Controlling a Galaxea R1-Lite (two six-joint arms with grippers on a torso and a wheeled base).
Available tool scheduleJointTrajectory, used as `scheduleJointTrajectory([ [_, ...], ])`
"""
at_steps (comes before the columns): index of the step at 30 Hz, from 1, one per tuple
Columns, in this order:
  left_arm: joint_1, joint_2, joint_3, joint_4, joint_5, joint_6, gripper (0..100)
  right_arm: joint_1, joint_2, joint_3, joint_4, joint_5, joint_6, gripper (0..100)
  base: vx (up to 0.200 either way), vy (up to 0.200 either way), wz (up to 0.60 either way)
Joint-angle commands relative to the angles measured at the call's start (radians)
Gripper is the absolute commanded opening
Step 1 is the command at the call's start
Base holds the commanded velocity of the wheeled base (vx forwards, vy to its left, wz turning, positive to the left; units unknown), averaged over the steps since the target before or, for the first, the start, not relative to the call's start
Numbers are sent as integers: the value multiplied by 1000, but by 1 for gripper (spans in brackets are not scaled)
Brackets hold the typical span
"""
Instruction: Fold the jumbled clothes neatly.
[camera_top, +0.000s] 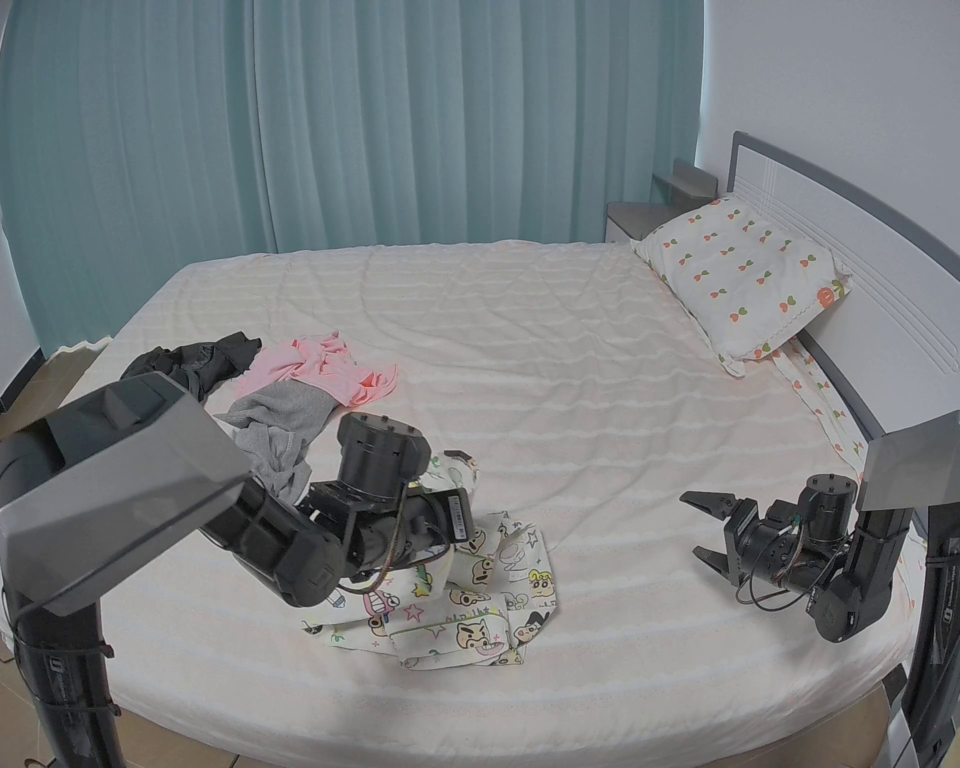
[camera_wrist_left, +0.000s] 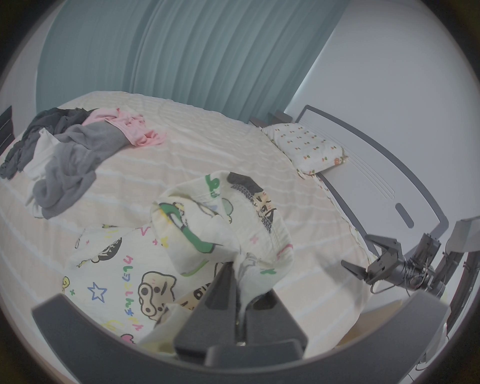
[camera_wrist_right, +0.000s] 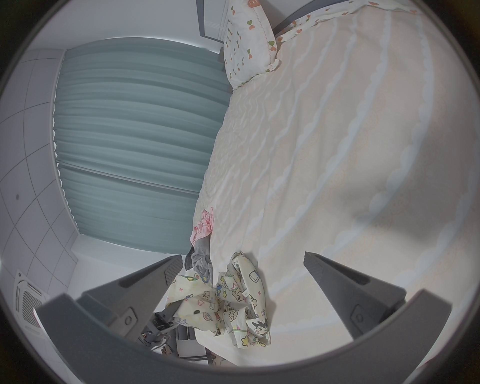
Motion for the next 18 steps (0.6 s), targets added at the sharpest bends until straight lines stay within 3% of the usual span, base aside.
scheduleJointTrajectory([
  [1,-31,48,-10,-5,-5,-3,0,2,5,-1,-12,1,-1,100,0,0,0],
  [10,-36,75,-64,-3,-9,-4,0,2,7,0,-12,1,-4,100,0,0,0],
  [11,-36,78,-64,-6,-7,-4,100,2,7,0,-12,1,-4,100,0,0,0],
  [18,-36,72,-45,-8,5,-18,100,4,7,0,-12,1,-4,100,0,0,0],
])
